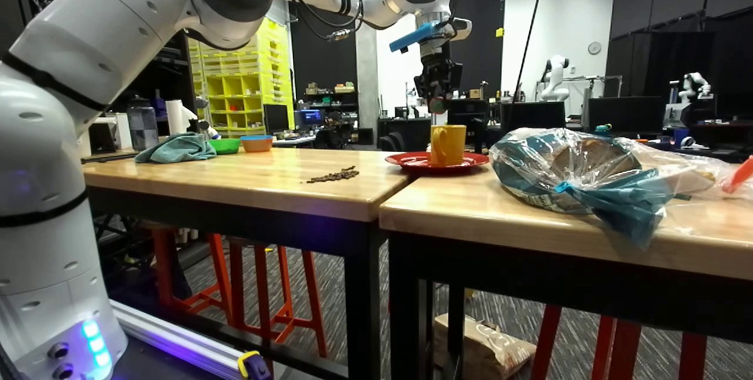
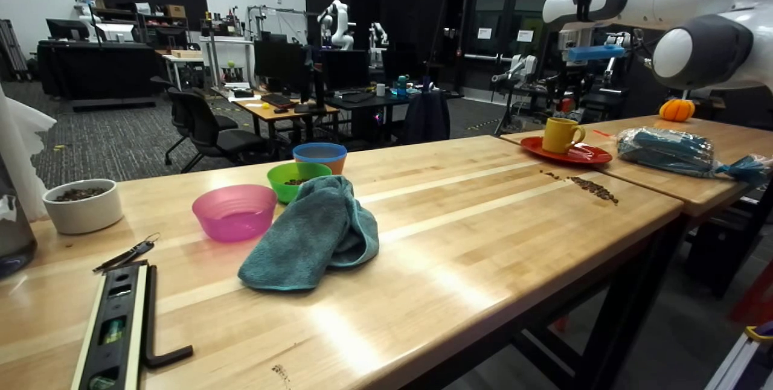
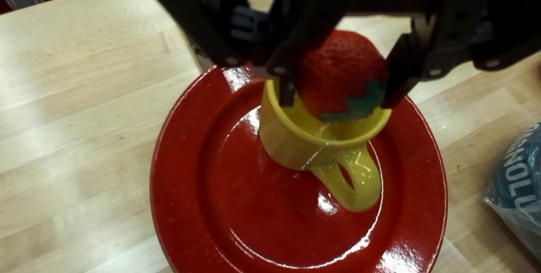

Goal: Put the red toy in the yellow cup

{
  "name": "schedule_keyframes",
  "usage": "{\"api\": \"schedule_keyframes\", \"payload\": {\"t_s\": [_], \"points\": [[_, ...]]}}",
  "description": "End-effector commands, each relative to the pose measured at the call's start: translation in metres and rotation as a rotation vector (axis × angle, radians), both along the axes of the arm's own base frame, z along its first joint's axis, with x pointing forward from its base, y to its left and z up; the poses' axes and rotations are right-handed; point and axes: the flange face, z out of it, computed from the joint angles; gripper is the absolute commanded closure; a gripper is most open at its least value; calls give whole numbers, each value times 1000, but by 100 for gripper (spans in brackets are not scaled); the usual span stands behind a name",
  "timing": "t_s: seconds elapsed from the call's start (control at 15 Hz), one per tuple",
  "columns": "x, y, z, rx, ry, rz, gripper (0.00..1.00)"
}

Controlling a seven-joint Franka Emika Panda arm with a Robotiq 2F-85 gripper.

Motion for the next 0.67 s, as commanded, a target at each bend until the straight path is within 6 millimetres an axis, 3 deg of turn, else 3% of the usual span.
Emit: {"api": "schedule_keyframes", "payload": {"t_s": [0.0, 0.13, 0.2, 0.27, 0.33, 0.6], "points": [[2, -3, -1, 7, 8, -24, 74], [3, -4, -4, 9, 14, -31, 74], [3, -4, -5, 12, 15, -34, 59], [3, -5, -5, 11, 18, -39, 30], [3, -5, -6, 11, 19, -44, 30], [2, -6, -5, 14, 22, -60, 2]]}}
